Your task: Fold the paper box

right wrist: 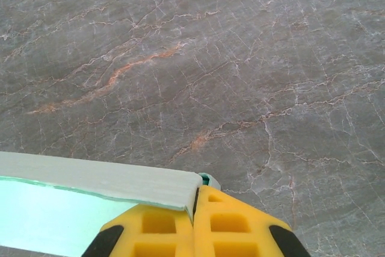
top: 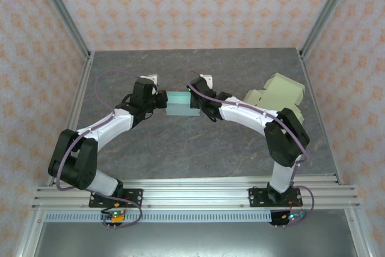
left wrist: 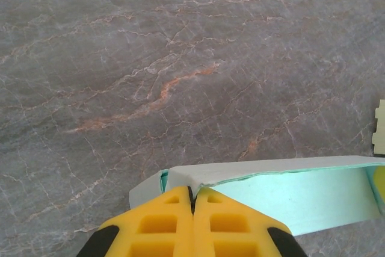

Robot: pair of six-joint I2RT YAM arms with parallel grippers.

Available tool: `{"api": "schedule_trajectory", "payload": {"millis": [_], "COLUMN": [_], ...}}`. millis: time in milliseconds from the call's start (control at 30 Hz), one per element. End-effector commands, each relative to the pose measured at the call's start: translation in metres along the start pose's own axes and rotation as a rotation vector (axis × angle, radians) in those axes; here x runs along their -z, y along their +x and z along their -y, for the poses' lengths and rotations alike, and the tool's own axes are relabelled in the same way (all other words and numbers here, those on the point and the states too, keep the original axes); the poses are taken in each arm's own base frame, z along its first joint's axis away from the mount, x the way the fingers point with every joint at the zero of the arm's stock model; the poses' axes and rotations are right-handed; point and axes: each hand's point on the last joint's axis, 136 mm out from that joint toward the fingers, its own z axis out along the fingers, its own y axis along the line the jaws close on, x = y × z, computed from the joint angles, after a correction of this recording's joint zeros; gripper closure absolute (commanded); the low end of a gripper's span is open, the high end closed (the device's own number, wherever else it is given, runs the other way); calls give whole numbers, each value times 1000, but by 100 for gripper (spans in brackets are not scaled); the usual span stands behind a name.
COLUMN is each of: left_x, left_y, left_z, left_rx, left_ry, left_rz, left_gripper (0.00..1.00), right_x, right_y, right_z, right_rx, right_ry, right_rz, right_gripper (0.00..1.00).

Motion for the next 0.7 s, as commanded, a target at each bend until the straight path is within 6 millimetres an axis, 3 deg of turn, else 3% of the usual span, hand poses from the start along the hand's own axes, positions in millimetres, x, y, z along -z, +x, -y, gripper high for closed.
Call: {"api": "schedule_trajectory", "payload": {"millis": [0, 300, 667], "left_x": [7, 8, -9], "left_y": [6, 7, 57], "left_z": [12, 13, -11], "left_rx": [43, -26, -149], "left_ry": [23, -5, -146], "left_rz": [-10, -81, -86], "left_gripper": [97, 97, 100], "right_x": [-13, -14, -16], "right_y": [47, 48, 52], "right_z": [6, 3, -1], "right_rx": [45, 47, 49], "right_ry": [38, 34, 18], "right_rz": [-152, -156, -163], "right_gripper": [99, 99, 97]}}
